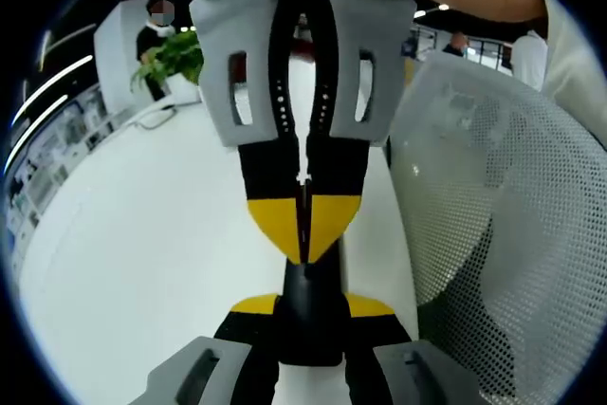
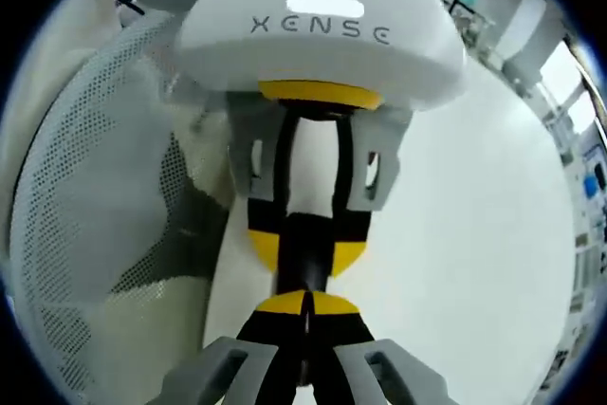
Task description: Press the specified remote control buttons in sequence, fully releasing each button before pressing the next.
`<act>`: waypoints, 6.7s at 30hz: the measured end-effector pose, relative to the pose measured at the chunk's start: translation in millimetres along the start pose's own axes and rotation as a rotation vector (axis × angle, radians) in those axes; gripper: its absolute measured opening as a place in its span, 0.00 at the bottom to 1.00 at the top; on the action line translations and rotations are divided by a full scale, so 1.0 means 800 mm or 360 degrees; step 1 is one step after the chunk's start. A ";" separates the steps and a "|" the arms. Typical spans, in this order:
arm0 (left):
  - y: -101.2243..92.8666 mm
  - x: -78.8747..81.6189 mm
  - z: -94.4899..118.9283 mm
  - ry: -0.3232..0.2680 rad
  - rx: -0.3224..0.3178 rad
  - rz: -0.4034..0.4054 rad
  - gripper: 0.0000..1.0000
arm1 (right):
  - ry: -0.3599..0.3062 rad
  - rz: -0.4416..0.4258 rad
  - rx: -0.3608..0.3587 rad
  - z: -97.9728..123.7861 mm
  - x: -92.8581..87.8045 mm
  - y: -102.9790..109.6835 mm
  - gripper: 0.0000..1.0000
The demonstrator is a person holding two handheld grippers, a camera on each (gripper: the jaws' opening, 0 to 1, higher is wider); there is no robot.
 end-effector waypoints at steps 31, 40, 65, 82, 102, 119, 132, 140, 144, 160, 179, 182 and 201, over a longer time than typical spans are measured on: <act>-0.003 -0.002 0.000 -0.0002 -0.0011 0.0006 0.24 | 0.0094 -0.0028 0.0092 -0.016 0.005 0.004 0.00; -0.003 -0.002 0.000 -0.0001 -0.0013 0.0003 0.24 | 0.0058 -0.0054 0.0071 -0.014 0.001 0.004 0.00; -0.002 -0.001 0.000 0.0010 -0.0006 0.0007 0.24 | -0.0089 -0.0108 -0.0040 0.010 0.000 -0.005 0.00; -0.001 0.002 0.000 0.0029 -0.0011 0.0003 0.24 | -0.0125 -0.0118 -0.0057 0.025 -0.001 0.000 0.12; -0.002 0.002 0.000 0.0034 -0.0013 0.0003 0.24 | -0.0117 -0.0108 -0.0013 0.025 -0.003 0.005 0.27; -0.003 0.001 -0.001 0.0046 -0.0010 0.0001 0.24 | -0.0101 -0.0157 -0.0012 0.028 -0.021 0.013 0.31; -0.003 0.002 0.000 0.0051 -0.0010 0.0001 0.24 | -0.0053 -0.0206 0.0009 0.029 -0.037 0.020 0.34; -0.005 0.004 0.001 0.0051 -0.0008 0.0001 0.24 | -0.0039 -0.0240 0.0002 0.031 -0.048 0.018 0.35; -0.005 0.004 0.001 0.0055 -0.0008 0.0000 0.24 | -0.0036 -0.0250 0.0002 0.031 -0.052 0.018 0.35; 0.000 0.006 0.000 0.0069 -0.0018 -0.0004 0.24 | -0.0004 -0.0291 0.0000 0.033 -0.071 0.021 0.36; 0.000 0.004 0.000 0.0063 -0.0011 0.0002 0.24 | 0.0013 -0.0347 0.0025 0.018 -0.088 0.023 0.35; 0.000 0.003 0.000 0.0062 -0.0011 0.0004 0.24 | 0.0006 -0.0357 0.0025 0.015 -0.090 0.023 0.35; -0.004 0.003 0.000 0.0063 -0.0010 0.0005 0.24 | 0.0028 -0.0334 0.0004 -0.001 -0.091 0.029 0.31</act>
Point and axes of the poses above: the point that each gripper's makers call its tool centre point, and the gripper's own axes: z roughly backward along the fingers, y roughly to its left, x roughly out of its top, the point moved 8 cm from there along z, roughly backward along the fingers, and after that the axes turned 2 degrees about z, right-handed, at the moved point
